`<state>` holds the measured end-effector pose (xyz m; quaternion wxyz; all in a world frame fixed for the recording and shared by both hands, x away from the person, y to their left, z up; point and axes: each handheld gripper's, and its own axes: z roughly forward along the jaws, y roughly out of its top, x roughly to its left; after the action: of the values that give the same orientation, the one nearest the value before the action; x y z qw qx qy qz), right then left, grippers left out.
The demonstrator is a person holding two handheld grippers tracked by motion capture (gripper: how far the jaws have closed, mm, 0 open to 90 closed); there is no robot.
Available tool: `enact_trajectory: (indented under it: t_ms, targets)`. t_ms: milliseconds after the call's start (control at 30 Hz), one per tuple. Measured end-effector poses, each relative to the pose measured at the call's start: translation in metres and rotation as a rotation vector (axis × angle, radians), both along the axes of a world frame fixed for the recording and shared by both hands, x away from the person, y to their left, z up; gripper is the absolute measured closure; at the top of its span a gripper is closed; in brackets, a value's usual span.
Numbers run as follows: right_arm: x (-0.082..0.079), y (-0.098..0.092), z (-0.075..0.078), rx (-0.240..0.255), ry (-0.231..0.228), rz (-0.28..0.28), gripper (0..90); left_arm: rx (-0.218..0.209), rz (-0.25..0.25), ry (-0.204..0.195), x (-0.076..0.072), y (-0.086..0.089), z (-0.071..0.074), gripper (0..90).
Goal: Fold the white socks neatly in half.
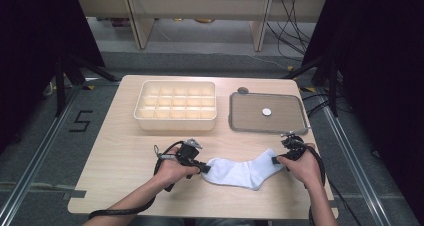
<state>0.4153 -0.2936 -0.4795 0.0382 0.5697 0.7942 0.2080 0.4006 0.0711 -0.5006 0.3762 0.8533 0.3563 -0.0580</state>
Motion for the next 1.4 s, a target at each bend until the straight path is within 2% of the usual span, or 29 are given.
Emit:
enact_trajectory:
  t_ms: [33,67,100,133,167,200,267,300,333,467,500,533,567,667,700,733,767,900,967,1033,1067,1100,1133,1200,1233,1267,1367,1400]
  targets:
    - [-0.001,0.001,0.001,-0.003,0.015,-0.021,71.3,-0.012,0.005,0.006,0.0,0.002,0.002,82.3]
    - [-0.002,0.001,0.001,-0.016,0.019,-0.016,71.5,-0.013,0.005,0.011,0.001,0.004,0.005,82.1]
    - [-0.002,0.002,0.001,-0.014,0.014,-0.011,71.7,-0.032,0.015,0.015,0.002,0.005,0.007,81.7]
    - [-0.003,0.003,0.001,-0.007,0.01,-0.006,71.8,-0.033,0.018,0.018,0.003,0.007,0.01,81.0]
    - [-0.004,0.005,0.002,0.0,0.026,-0.028,71.8,-0.036,0.026,0.023,0.003,0.009,0.013,80.1]
    - [-0.005,0.006,0.001,0.0,0.024,-0.032,71.8,-0.056,0.027,0.021,0.004,0.01,0.014,79.4]
    - [-0.007,0.008,0.001,0.004,0.027,-0.044,71.8,-0.062,0.029,0.031,0.005,0.012,0.018,78.6]
    - [-0.008,0.01,0.001,0.007,0.029,-0.046,71.8,-0.05,0.03,0.032,0.006,0.012,0.021,78.7]
    - [-0.009,0.011,0.001,0.009,0.028,-0.045,71.8,-0.075,0.034,0.03,0.006,0.012,0.02,78.9]
    - [-0.011,0.015,0.002,0.014,0.037,-0.061,71.3,-0.064,0.036,0.055,0.009,0.014,0.026,80.1]
    - [-0.013,0.017,0.003,0.026,0.056,-0.07,71.0,-0.082,0.033,0.057,0.01,0.015,0.026,80.1]
    - [-0.014,0.017,0.003,0.031,0.055,-0.066,70.6,-0.071,0.034,0.057,0.01,0.016,0.029,80.3]
    - [-0.014,0.018,0.003,0.029,0.059,-0.067,70.3,-0.097,0.034,0.062,0.011,0.015,0.029,80.4]
    - [-0.015,0.018,0.001,0.025,0.039,-0.061,68.8,-0.094,0.041,0.052,0.012,0.015,0.034,80.1]
    - [-0.017,0.021,0.002,0.041,0.061,-0.098,67.8,-0.087,0.039,0.056,0.012,0.015,0.036,79.8]
    - [-0.017,0.021,0.002,0.039,0.051,-0.08,67.1,-0.118,0.045,0.046,0.012,0.013,0.037,79.8]
    - [-0.017,0.021,0.001,0.023,0.041,-0.084,66.0,-0.109,0.034,0.058,0.012,0.013,0.039,79.7]
    - [-0.019,0.023,0.001,0.032,0.036,-0.081,62.6,-0.126,0.027,0.066,0.013,0.011,0.044,80.3]
    - [-0.02,0.024,0.0,0.04,0.029,-0.065,60.7,-0.123,0.033,0.059,0.013,0.011,0.046,81.4]
    - [-0.021,0.026,0.001,0.049,0.038,-0.076,58.0,-0.111,0.037,0.046,0.014,0.01,0.047,82.0]
    - [-0.022,0.024,0.002,0.066,0.002,-0.052,56.6,-0.118,0.039,0.043,0.014,0.01,0.046,82.0]
    - [-0.022,0.024,0.002,0.066,0.002,-0.052,56.6,-0.118,0.039,0.043,0.014,0.01,0.046,82.1]
    - [-0.022,0.021,0.006,0.07,-0.032,-0.049,59.5,-0.114,0.029,0.051,0.014,0.012,0.048,82.1]
    - [-0.022,0.019,0.009,0.06,-0.05,-0.037,66.0,-0.102,0.036,0.049,0.014,0.012,0.049,82.1]
    - [-0.022,0.019,0.009,0.06,-0.05,-0.037,66.0,-0.102,0.036,0.049,0.014,0.012,0.049,82.1]
    - [-0.023,0.019,0.012,0.058,-0.026,-0.026,73.5,-0.09,0.031,0.046,0.015,0.013,0.051,82.1]
    - [-0.022,0.02,0.011,0.053,-0.007,-0.006,78.3,-0.1,0.036,0.05,0.015,0.012,0.052,82.1]
    - [-0.024,0.023,0.012,0.065,0.038,-0.04,79.8,-0.1,0.035,0.05,0.016,0.012,0.053,82.1]
